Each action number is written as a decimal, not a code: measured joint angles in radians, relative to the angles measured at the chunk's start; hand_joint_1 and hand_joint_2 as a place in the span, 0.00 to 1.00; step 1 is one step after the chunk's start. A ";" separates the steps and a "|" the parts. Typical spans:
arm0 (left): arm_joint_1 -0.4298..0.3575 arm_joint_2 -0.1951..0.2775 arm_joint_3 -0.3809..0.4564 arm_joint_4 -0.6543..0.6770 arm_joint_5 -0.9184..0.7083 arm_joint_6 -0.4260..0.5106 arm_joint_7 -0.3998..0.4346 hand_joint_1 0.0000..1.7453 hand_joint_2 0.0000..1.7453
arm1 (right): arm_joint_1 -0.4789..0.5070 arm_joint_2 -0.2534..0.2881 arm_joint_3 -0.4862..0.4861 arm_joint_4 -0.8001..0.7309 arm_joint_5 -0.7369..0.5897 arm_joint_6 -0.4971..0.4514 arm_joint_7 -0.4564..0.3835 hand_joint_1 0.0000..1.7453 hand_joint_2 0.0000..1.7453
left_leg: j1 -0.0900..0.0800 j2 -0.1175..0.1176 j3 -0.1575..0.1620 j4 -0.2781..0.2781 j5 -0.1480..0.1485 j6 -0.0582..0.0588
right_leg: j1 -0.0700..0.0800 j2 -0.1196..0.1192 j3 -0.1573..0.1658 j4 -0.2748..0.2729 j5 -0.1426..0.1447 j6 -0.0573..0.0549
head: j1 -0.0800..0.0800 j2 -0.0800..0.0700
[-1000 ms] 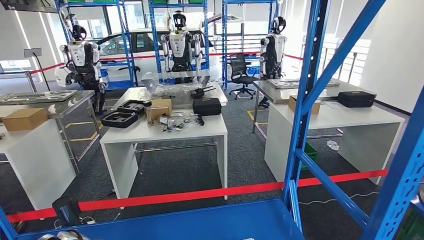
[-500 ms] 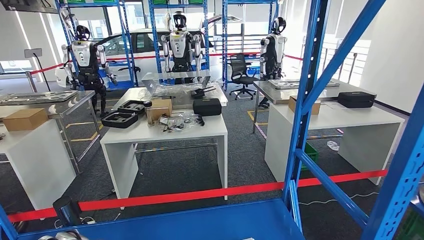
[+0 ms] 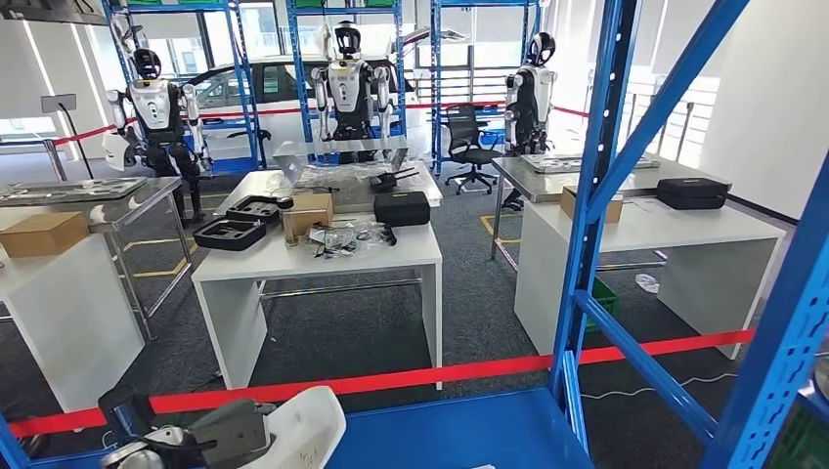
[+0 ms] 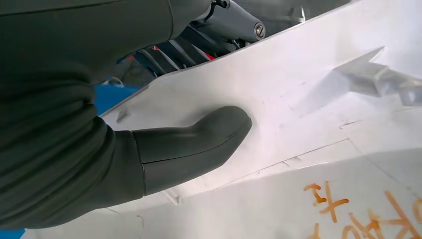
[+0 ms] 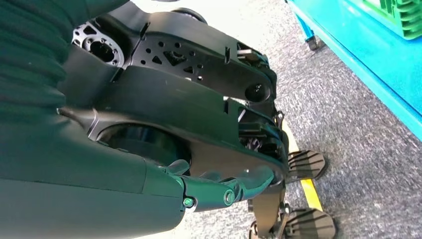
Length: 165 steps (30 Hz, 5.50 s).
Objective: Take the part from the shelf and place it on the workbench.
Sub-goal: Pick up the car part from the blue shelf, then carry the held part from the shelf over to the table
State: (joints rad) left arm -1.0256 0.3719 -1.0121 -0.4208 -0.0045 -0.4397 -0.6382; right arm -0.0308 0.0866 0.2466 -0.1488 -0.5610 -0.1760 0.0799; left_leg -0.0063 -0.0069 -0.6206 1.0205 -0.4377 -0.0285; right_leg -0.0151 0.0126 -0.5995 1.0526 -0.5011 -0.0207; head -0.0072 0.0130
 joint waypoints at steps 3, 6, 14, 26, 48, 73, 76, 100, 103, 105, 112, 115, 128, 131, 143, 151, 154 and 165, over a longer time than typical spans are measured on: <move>0.000 0.027 0.057 -0.030 -0.026 -0.011 -0.001 1.00 1.00 | 0.002 -0.003 0.000 0.000 0.002 0.001 -0.001 0.00 1.00 | 0.000 0.000 0.000 0.000 0.000 0.000 | 0.000 -0.001 0.000 0.000 0.000 0.000 | 0.000 0.000; 0.000 0.040 0.092 -0.047 -0.030 -0.012 -0.001 1.00 1.00 | 0.002 -0.005 0.000 0.000 0.002 0.001 -0.002 0.00 1.00 | 0.000 -0.002 0.000 -0.001 0.000 0.000 | 0.001 -0.003 0.000 0.000 -0.001 -0.001 | 0.000 0.000; 0.022 0.076 0.139 -0.084 -0.080 -0.060 -0.011 1.00 1.00 | 0.002 -0.009 0.009 0.000 0.013 0.016 0.000 0.00 1.00 | 0.000 -0.002 0.000 -0.001 0.000 0.000 | 0.000 -0.002 0.001 0.000 -0.001 -0.001 | 0.000 0.000; 0.068 0.115 0.240 -0.116 -0.004 -0.171 -0.021 1.00 1.00 | 0.001 -0.008 0.024 0.000 0.016 0.017 0.004 0.00 1.00 | -0.005 -0.001 -0.001 0.004 -0.003 0.019 | -0.006 -0.002 0.004 -0.006 0.003 0.016 | 0.000 0.000; 0.212 0.181 0.408 -0.218 0.023 -0.206 -0.025 1.00 1.00 | -0.002 -0.018 0.029 0.000 0.016 0.020 0.001 0.00 1.00 | 0.016 0.007 -0.110 0.267 -0.150 -0.039 | -0.001 -0.006 -0.030 0.014 0.022 -0.039 | -0.003 0.000; 0.223 0.167 0.447 -0.231 -0.011 -0.206 -0.033 1.00 1.00 | -0.007 -0.019 0.034 -0.001 0.013 0.017 0.011 0.00 1.00 | 0.008 0.016 -0.063 0.017 0.059 -0.015 | 0.008 -0.005 0.041 0.011 -0.039 -0.023 | 0.001 0.000; 0.225 0.170 0.451 -0.231 -0.011 -0.206 -0.036 1.00 1.00 | -0.008 -0.019 0.035 -0.001 0.012 0.016 0.013 0.00 1.00 | 0.012 0.012 -0.098 0.111 -0.047 -0.031 | 0.004 -0.008 0.012 0.004 -0.005 -0.039 | -0.003 0.000; 0.203 0.147 0.475 -0.213 -0.030 -0.218 -0.031 1.00 1.00 | -0.008 -0.018 0.047 -0.002 0.011 0.018 0.008 0.00 1.00 | 0.004 0.015 -0.042 0.016 0.030 0.012 | 0.009 -0.008 0.046 0.035 -0.039 0.002 | 0.005 0.000; 0.190 0.140 0.475 -0.203 -0.032 -0.218 -0.031 1.00 1.00 | -0.008 -0.018 0.047 -0.002 0.008 0.020 0.007 0.00 1.00 | 0.005 0.015 -0.048 0.016 0.051 -0.007 | 0.011 -0.008 0.050 0.004 -0.038 -0.016 | 0.003 0.000; 0.185 0.137 0.475 -0.194 -0.034 -0.219 -0.032 1.00 1.00 | -0.009 -0.019 0.047 -0.002 0.004 0.021 0.007 0.00 1.00 | 0.009 0.013 -0.063 0.039 0.018 -0.018 | 0.008 -0.010 0.035 0.000 -0.016 -0.029 | 0.001 0.000; 0.176 0.117 0.475 -0.165 -0.037 -0.218 -0.035 1.00 1.00 | -0.009 -0.019 0.047 -0.002 -0.005 0.023 0.006 0.00 1.00 | 0.015 0.010 -0.041 0.241 -0.091 -0.035 | 0.006 -0.011 -0.067 0.000 0.068 -0.032 | -0.004 0.000; 0.170 0.106 0.475 -0.162 -0.038 -0.211 -0.038 1.00 1.00 | -0.009 -0.019 0.047 -0.002 -0.014 0.023 0.002 0.00 1.00 | 0.010 0.006 0.105 0.042 -0.093 -0.019 | 0.007 -0.010 -0.091 -0.001 0.100 -0.020 | -0.004 0.000; 0.170 0.067 0.474 -0.133 -0.039 -0.198 -0.042 1.00 1.00 | -0.005 -0.020 0.047 -0.002 -0.020 0.023 0.001 0.00 1.00 | 0.011 0.012 -0.029 -0.001 0.026 0.025 | 0.002 -0.009 -0.066 0.205 -0.011 0.025 | 0.005 0.000; 0.171 0.070 0.474 -0.130 -0.039 -0.193 -0.048 1.00 1.00 | -0.007 -0.020 0.047 -0.002 -0.019 0.025 0.000 0.00 1.00 | 0.009 0.012 -0.062 0.020 0.048 0.007 | 0.005 -0.006 0.059 0.026 -0.051 0.015 | 0.004 0.000; 0.212 0.104 0.475 -0.122 -0.039 -0.185 -0.064 1.00 1.00 | -0.006 -0.020 0.051 -0.002 0.006 0.026 0.015 0.00 1.00 | 0.015 0.007 -0.032 0.222 -0.076 -0.029 | 0.006 -0.013 -0.065 -0.002 0.066 -0.025 | -0.005 0.000; 0.231 0.129 0.497 -0.144 -0.033 -0.185 -0.065 1.00 1.00 | -0.004 -0.016 0.062 -0.002 0.012 0.025 0.016 0.00 1.00 | 0.004 0.012 0.099 -0.038 -0.051 0.028 | 0.006 -0.010 -0.107 0.002 0.087 0.019 | -0.003 -0.001; 0.242 0.130 0.507 -0.147 -0.028 -0.193 -0.065 1.00 1.00 | -0.005 -0.016 0.065 -0.002 0.010 0.022 0.016 0.00 1.00 | 0.006 0.013 0.050 -0.041 -0.007 0.039 | 0.005 -0.009 -0.149 0.174 -0.060 0.029 | 0.001 -0.001; 0.318 0.088 0.603 -0.248 0.142 -0.273 -0.020 1.00 1.00 | -0.012 -0.005 0.065 -0.002 -0.016 -0.004 0.012 0.00 1.00 | 0.009 0.012 -0.084 0.004 0.081 -0.010 | 0.009 -0.007 0.064 -0.016 -0.039 -0.009 | 0.002 -0.001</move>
State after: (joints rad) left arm -0.7072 0.4594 -0.4092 -0.6690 0.1373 -0.7125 -0.6579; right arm -0.0426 0.0813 0.3120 -0.1511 -0.5766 -0.1800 0.0921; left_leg 0.0024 0.0049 -0.7046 1.0242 -0.3563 -0.0384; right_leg -0.0065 0.0059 -0.5352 1.0365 -0.5401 -0.0302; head -0.0054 0.0119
